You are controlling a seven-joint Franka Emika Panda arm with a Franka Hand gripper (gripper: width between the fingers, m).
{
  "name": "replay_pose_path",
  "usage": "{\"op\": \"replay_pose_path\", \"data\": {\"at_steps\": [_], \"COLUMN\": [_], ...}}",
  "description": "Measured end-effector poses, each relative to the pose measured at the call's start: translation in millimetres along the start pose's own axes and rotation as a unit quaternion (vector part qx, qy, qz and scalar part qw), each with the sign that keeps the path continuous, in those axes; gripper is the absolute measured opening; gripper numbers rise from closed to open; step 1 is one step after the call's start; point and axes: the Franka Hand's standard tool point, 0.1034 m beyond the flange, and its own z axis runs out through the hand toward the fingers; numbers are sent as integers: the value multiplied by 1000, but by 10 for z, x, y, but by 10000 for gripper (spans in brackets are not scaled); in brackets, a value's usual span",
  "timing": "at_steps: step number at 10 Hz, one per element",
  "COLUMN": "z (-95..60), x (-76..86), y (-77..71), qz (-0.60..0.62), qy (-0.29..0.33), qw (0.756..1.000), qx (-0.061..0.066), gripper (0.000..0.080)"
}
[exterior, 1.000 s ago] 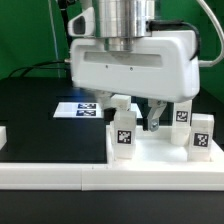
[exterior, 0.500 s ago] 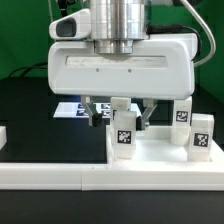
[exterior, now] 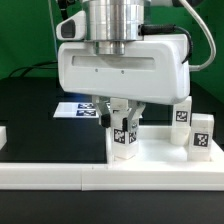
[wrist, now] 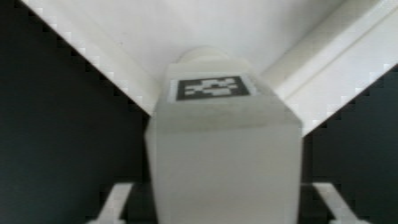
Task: Assemble square table
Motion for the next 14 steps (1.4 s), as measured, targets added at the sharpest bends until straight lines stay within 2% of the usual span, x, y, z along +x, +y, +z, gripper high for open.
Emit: {"op": "replay_pose_path", "data": {"at_steps": [1,3,4,5,6,8,9,10,11,12,13,14], "z": [2,6,6,9,10,12,20,26,30,33,40,41], "x": [11,-30,-37,-48,-47,-55,-55,-60,-107,-162,-195,-178], "y": [29,58,64,65,90,99,103,104,71,20,-2,12], "qz": [99,305,361,449,502,522,518,502,438,364,289,269], "qy": [-9,-28,-36,-47,-54,-54,-53,-53,-42,-36,-35,-35], "qw": [995,952,931,892,863,851,853,863,897,930,956,962], "qx": [-7,-21,-21,-18,-18,-20,-20,-20,-25,-26,-26,-25], "gripper": [290,290,290,290,290,291,291,460,581,581,635,645]}}
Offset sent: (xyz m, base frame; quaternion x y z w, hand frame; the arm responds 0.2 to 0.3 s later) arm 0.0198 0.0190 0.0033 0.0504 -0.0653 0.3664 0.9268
